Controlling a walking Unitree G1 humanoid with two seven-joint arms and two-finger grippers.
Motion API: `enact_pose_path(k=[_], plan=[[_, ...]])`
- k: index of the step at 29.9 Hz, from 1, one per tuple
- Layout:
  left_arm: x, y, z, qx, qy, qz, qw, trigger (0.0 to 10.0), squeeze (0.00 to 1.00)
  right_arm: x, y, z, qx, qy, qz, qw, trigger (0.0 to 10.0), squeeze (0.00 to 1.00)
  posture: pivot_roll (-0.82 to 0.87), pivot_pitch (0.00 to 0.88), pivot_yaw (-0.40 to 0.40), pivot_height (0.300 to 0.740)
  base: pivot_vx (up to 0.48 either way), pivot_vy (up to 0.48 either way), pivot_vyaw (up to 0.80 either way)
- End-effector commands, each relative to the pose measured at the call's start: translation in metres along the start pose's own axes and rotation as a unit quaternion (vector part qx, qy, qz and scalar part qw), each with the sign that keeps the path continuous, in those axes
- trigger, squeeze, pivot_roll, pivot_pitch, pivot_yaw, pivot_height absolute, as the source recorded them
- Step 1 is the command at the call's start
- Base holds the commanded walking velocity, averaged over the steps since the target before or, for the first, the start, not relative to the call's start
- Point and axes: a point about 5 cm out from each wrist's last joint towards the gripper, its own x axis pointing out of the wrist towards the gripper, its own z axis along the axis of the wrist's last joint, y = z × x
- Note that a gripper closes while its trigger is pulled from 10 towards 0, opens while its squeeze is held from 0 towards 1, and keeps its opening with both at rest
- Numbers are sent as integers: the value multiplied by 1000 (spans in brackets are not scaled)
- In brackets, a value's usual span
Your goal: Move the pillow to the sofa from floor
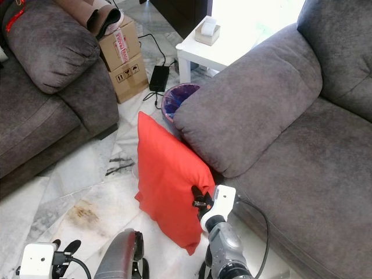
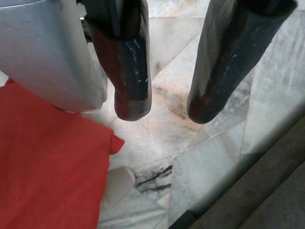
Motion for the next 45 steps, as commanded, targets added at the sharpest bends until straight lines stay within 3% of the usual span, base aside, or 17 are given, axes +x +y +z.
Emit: enact_pose_path(k=[1, 4, 10, 18, 28, 29, 30, 45], plan=[[-3, 5, -11, -1, 26, 13, 1000, 10000, 0, -6, 1, -17, 19, 23, -4, 1000, 0, 0, 328, 306, 41, 618, 0, 0, 0], [1, 7, -9, -1, 22, 16, 1000, 10000, 0, -3, 4, -10, 42, -3, 0, 999, 0, 0, 317, 294, 40, 618, 0, 0, 0], [11, 7, -6, -2, 13, 21, 1000, 10000, 0, -1, 6, -6, 32, -7, 4, 999, 0, 0, 309, 272, 32, 618, 0, 0, 0], [27, 15, -7, -11, 12, 50, 999, 10000, 0, 1, -3, 9, 32, -34, -12, 999, 0, 0, 280, 213, 17, 618, 0, 0, 0], [45, 13, -1, -22, -9, 54, 998, 10000, 0, -4, -10, 9, 23, -37, -16, 999, 0, 0, 238, 153, 2, 618, 0, 0, 0], [48, 11, 1, -25, -13, 53, 998, 10000, 0, -5, -11, 9, 22, -38, -17, 999, 1059, 0, 230, 145, 0, 618, 0, 0, 0], [50, 10, 2, -26, -15, 52, 998, 10000, 0, -6, -12, 8, 22, -39, -14, 999, 10000, 0, 227, 142, -1, 618, 0, 0, 0], [69, 6, 4, -28, -30, 45, 998, 10000, 0, -4, -9, 16, 11, -37, 35, 999, 10000, 0, 195, 90, -29, 697, 0, 0, 0]])
